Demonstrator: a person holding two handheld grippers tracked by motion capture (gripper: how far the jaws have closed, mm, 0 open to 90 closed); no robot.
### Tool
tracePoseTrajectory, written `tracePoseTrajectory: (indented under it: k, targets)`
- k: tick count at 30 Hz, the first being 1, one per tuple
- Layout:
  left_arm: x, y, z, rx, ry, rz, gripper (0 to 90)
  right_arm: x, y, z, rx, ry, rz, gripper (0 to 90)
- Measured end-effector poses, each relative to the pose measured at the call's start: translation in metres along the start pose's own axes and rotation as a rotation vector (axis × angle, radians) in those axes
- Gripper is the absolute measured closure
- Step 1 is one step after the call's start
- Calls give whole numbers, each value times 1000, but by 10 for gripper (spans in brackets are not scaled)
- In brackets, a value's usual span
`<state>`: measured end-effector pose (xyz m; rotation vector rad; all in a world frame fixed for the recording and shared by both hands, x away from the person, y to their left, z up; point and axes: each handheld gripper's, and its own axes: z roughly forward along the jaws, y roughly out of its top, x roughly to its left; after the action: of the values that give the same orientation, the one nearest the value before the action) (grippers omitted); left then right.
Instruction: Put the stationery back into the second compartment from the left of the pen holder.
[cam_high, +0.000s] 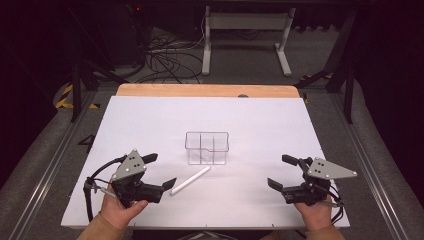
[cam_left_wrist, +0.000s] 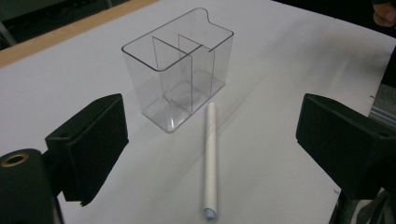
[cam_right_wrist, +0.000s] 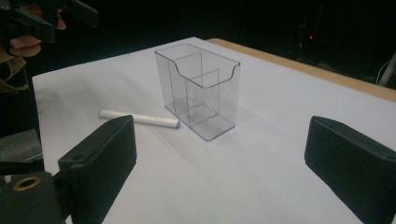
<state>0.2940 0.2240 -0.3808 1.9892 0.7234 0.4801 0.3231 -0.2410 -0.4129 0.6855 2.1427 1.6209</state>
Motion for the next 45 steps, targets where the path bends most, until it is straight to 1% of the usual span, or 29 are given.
tracePoseTrajectory:
  k: [2, 4, 5, 9, 13, 16, 19, 20, 26, 27, 35, 37, 41, 45]
  targets:
    - [0, 4, 5, 25, -5, -2, 104, 0, 0, 0, 0, 5, 8, 102]
    - [-1, 9, 13, 72, -24, -13, 109, 0, -1, 0, -1, 5, 8, 103]
    - [-1, 9, 13, 72, -24, -13, 114, 0, -1, 0, -1, 5, 8, 103]
    - [-2, 15, 25, 125, -33, -21, 128, -1, -1, 1, 1, 9, 9, 107]
    - [-3, 19, 37, 174, -49, -47, 141, -1, -2, 3, 11, 19, 9, 112]
    - [-3, 21, 46, 209, -50, -61, 141, -1, -3, 4, 15, 28, 11, 112]
    - [-4, 23, 54, 239, -53, -54, 151, -1, -4, 6, 22, 39, 13, 112]
    - [-4, 24, 57, 246, -47, -48, 151, 0, -4, 7, 25, 43, 14, 113]
    - [-10, 26, 72, 308, -10, 18, 180, 0, -5, 8, 34, 46, 10, 115]
    - [-10, 26, 75, 317, -10, 26, 182, -1, -6, 9, 27, 60, 23, 115]
    - [-11, 25, 85, 348, -12, 21, 213, -2, -8, 10, 28, 75, 30, 115]
    - [-10, 24, 86, 354, -23, 15, 230, -2, -9, 10, 26, 83, 35, 116]
    - [-10, 22, 88, 356, -44, -9, 245, -3, -10, 11, 27, 85, 35, 117]
    - [-11, 21, 91, 374, -33, 1, 273, -3, -10, 11, 27, 87, 34, 118]
